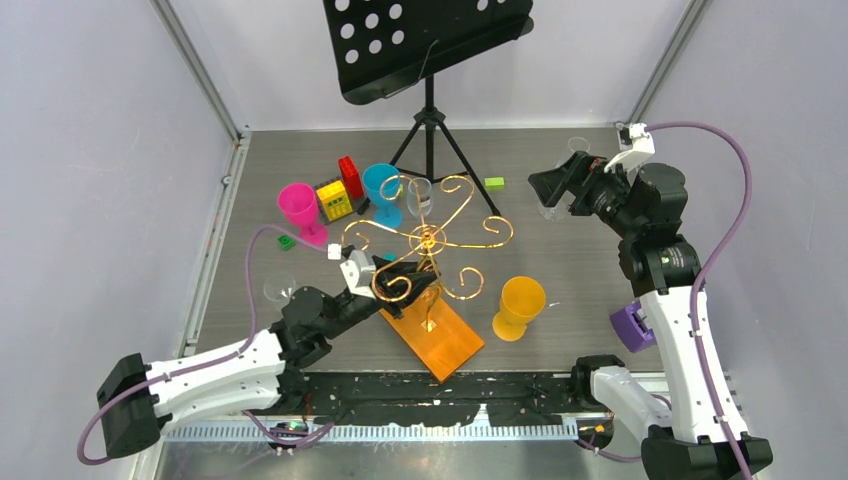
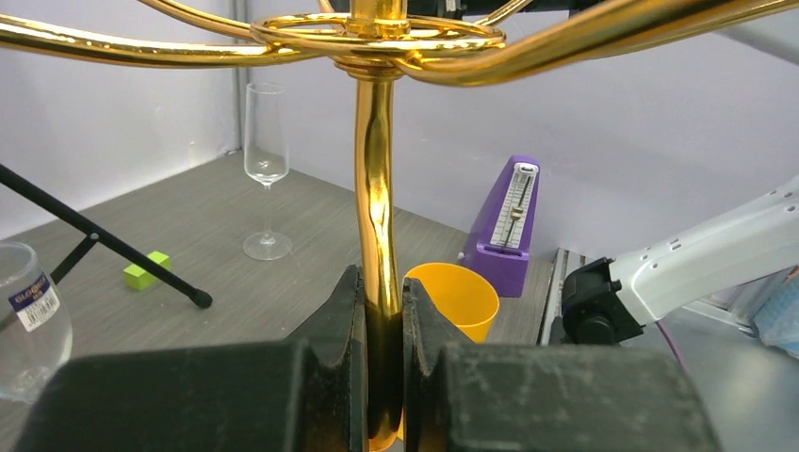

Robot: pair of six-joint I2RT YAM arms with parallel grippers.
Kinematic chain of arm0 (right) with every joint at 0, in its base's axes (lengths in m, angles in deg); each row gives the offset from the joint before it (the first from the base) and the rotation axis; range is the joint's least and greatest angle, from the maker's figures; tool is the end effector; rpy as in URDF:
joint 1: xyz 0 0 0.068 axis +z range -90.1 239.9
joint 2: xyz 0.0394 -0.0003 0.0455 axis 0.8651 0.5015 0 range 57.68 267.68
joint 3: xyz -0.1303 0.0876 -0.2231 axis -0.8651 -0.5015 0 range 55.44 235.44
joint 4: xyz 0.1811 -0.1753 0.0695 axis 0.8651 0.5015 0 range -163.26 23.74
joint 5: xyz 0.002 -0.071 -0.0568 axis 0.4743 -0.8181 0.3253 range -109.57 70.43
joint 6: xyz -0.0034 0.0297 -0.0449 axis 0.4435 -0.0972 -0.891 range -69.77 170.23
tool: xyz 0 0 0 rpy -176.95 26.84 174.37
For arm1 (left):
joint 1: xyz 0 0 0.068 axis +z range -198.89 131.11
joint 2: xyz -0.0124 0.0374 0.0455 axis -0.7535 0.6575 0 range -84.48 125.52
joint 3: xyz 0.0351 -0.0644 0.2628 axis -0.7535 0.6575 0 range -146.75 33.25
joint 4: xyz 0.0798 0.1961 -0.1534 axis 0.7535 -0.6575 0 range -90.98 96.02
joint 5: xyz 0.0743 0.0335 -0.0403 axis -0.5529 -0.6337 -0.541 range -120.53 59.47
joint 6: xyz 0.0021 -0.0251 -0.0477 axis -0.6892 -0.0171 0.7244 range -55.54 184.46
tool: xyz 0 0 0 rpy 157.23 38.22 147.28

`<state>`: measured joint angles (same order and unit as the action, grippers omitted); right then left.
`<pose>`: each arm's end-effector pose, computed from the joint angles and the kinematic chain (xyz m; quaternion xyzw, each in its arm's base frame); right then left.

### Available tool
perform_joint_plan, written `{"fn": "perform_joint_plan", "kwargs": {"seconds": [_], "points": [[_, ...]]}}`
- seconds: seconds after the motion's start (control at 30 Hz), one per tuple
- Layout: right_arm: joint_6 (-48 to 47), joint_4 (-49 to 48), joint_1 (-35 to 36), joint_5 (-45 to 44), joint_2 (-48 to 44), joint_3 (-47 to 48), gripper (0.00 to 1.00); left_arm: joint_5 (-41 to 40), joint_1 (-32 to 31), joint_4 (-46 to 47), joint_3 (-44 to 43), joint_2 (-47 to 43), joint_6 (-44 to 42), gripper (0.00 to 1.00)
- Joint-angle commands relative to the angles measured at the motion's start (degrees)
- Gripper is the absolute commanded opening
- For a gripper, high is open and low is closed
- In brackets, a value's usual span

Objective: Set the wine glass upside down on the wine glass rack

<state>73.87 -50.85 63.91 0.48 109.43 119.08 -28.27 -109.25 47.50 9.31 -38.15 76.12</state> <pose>0.1883 0.0255 0.4104 0.0194 0.7651 0.2804 0.5794 0.0930 -0.1663 0.3024 0.2538 0.5218 -0.4880 0.6521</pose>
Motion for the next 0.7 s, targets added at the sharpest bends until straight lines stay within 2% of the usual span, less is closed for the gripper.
{"fn": "perform_joint_plan", "kwargs": {"seconds": [0.0, 0.23, 0.47, 0.67], "points": [[-1.02, -0.88, 0.2, 0.4, -0.41, 1.49, 0.98, -2.61, -0.26, 19.7, 1.91, 0.29, 2.63, 0.0], [-1.5, -1.43, 0.13, 1.31, -0.27, 0.85, 0.98, -4.66, -0.03, 33.32, 4.96, 8.18, 0.24, 0.0], [-2.72, -1.48, 0.2, 1.6, -0.12, 0.46, 0.98, -3.0, 2.66, 39.74, 4.67, 14.3, -3.48, 0.0], [-3.07, -1.5, 0.21, 2.17, 0.45, 0.3, 0.98, 0.19, 8.03, 43.86, 5.25, 19.42, -3.24, 0.0]]}}
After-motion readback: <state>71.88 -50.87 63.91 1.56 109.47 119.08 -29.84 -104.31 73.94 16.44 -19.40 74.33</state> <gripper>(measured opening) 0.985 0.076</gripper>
